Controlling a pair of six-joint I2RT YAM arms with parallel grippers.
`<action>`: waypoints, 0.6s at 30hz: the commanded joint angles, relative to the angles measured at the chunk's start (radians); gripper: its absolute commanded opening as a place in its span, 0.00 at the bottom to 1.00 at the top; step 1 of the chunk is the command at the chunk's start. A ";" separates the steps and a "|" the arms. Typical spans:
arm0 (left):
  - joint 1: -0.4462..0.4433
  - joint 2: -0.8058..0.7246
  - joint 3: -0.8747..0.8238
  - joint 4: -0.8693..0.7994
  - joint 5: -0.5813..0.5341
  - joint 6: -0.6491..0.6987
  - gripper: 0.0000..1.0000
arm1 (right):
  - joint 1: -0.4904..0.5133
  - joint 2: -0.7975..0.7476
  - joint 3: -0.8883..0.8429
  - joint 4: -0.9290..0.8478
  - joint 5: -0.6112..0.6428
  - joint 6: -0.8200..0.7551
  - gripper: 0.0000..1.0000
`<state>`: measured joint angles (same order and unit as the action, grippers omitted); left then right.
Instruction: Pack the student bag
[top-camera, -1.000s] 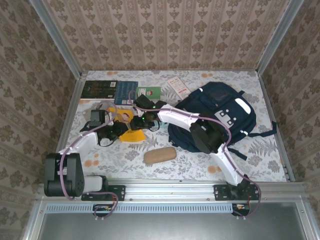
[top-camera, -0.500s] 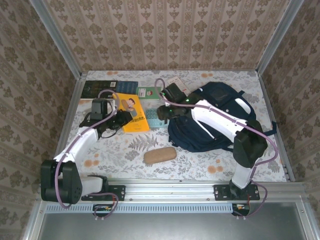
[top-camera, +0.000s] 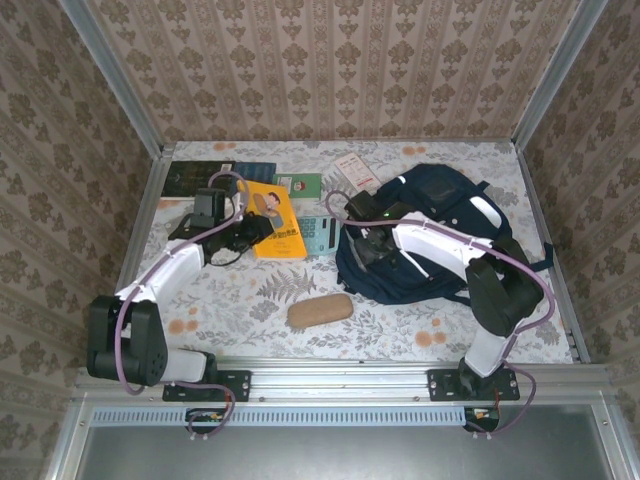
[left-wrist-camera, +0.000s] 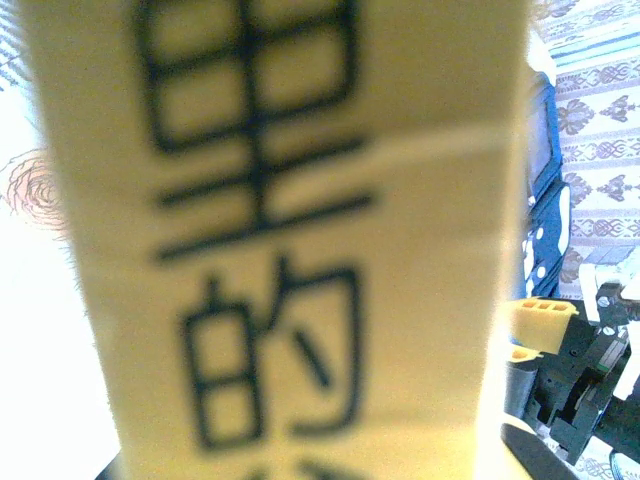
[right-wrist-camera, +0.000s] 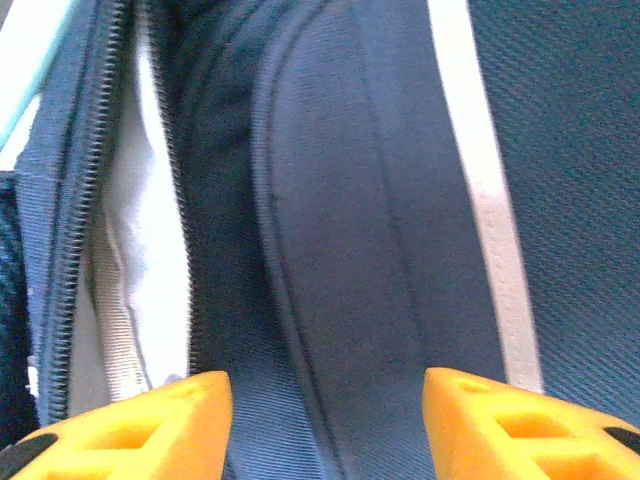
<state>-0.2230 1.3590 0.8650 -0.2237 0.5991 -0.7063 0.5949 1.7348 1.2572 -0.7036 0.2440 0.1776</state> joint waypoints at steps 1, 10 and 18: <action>-0.006 -0.006 0.045 0.046 0.037 0.009 0.00 | -0.033 -0.089 -0.032 0.017 -0.027 -0.024 0.53; -0.007 0.013 0.044 0.069 0.037 0.001 0.00 | -0.075 -0.075 -0.042 -0.004 -0.078 -0.043 0.55; -0.009 0.005 0.036 0.063 0.063 0.009 0.00 | -0.052 -0.026 -0.088 0.022 -0.072 -0.047 0.62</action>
<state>-0.2234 1.3792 0.8703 -0.2169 0.6193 -0.7063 0.5270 1.6993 1.1877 -0.6716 0.1753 0.1516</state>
